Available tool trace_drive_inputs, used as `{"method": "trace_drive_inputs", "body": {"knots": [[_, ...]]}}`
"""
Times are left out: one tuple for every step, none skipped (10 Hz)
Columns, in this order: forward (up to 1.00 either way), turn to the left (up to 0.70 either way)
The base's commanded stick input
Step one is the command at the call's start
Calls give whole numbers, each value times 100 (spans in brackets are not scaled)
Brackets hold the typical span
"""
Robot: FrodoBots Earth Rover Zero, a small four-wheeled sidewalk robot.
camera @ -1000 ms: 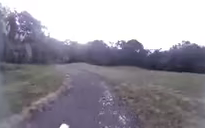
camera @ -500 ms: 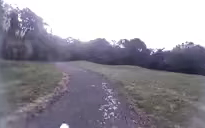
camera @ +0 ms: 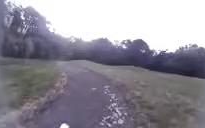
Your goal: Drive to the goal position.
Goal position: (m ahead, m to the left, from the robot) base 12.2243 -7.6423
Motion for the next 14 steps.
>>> {"method": "trace_drive_inputs", "body": {"knots": [[70, 10], [70, 0], [70, 0], [70, 0], [70, 0], [70, 7], [70, 15], [70, 23], [70, 31], [70, 34], [70, 33], [70, 10], [70, 0], [70, 0]]}}
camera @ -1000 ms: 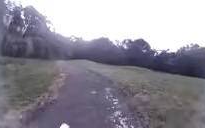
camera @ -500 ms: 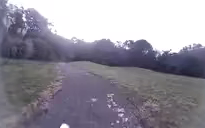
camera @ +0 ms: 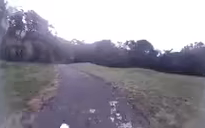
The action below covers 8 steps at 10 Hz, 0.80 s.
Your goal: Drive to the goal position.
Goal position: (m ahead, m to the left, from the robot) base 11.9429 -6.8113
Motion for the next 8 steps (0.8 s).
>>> {"method": "trace_drive_inputs", "body": {"knots": [[70, 0], [70, 0], [70, 0], [70, 0], [70, 0], [70, 0], [70, 0], [70, 8]]}}
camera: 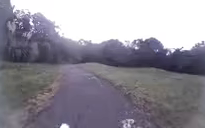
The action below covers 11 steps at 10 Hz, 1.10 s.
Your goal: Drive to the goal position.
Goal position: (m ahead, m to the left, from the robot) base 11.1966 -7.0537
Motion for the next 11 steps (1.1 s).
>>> {"method": "trace_drive_inputs", "body": {"knots": [[70, 18], [70, 28], [70, 19], [70, 4], [70, 0], [70, 0], [70, 0], [70, 0], [70, 0], [70, 0], [70, 5]]}}
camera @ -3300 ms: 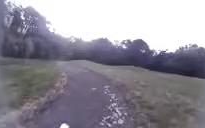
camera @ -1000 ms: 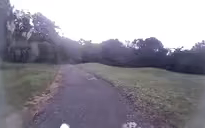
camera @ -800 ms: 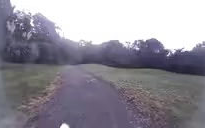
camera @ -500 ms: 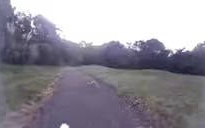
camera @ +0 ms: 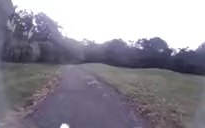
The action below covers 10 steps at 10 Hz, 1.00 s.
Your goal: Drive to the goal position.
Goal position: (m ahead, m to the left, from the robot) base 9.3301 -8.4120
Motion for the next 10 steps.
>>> {"method": "trace_drive_inputs", "body": {"knots": [[70, 17], [70, 28], [70, 19], [70, 12], [70, 5], [70, 0], [70, 0], [70, 0], [70, 1], [70, 6]]}}
